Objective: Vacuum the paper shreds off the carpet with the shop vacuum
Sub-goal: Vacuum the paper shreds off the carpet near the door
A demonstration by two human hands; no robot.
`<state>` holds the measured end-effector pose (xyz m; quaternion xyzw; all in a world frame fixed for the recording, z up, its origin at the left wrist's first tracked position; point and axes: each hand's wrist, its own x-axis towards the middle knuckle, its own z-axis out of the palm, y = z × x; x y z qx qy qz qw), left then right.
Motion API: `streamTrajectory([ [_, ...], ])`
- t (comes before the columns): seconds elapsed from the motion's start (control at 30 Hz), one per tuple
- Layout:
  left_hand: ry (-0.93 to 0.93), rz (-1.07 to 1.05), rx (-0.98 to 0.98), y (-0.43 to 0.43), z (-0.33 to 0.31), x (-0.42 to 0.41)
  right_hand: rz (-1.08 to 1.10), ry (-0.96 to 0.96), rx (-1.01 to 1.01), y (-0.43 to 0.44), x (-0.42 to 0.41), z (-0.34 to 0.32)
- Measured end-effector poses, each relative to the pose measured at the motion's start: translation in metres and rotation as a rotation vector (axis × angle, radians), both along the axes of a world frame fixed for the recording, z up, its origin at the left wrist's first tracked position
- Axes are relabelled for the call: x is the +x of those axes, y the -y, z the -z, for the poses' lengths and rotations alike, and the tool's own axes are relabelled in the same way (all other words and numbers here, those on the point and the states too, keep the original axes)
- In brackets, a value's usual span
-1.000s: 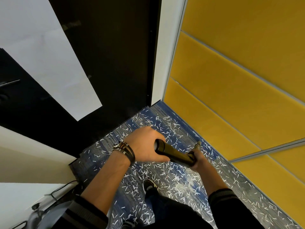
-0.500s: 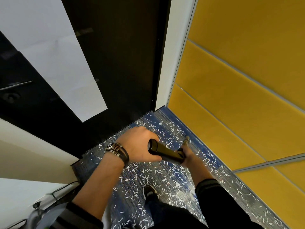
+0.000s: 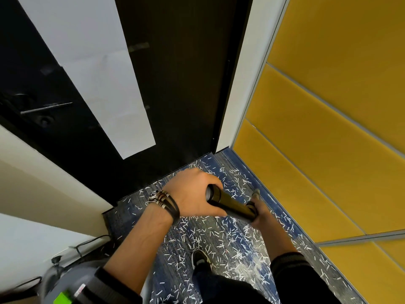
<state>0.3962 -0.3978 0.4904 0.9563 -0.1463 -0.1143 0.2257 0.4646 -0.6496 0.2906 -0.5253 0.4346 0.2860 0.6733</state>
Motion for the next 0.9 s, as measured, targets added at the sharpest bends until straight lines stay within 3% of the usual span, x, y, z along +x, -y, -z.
streamTrajectory([
  [0.27,-0.085,-0.202,-0.177,-0.003,0.038,-0.021,-0.045,-0.016,-0.043,-0.012,0.016,0.006],
  [0.43,0.106,-0.245,-0.155,-0.009,0.033,-0.034,-0.011,-0.074,0.024,-0.009,0.0,0.005],
  [0.57,0.219,-0.355,-0.218,-0.013,0.032,-0.032,-0.073,-0.044,-0.053,-0.009,0.022,0.0],
  [0.7,0.279,-0.308,-0.193,-0.001,0.023,-0.024,-0.105,0.021,-0.076,-0.017,0.046,-0.001],
  [0.8,0.228,-0.273,-0.188,0.007,0.022,-0.016,-0.196,0.028,-0.13,-0.018,0.058,0.014],
  [0.9,0.168,-0.233,-0.216,0.004,0.022,-0.01,-0.137,-0.019,-0.063,-0.026,0.052,0.01],
])
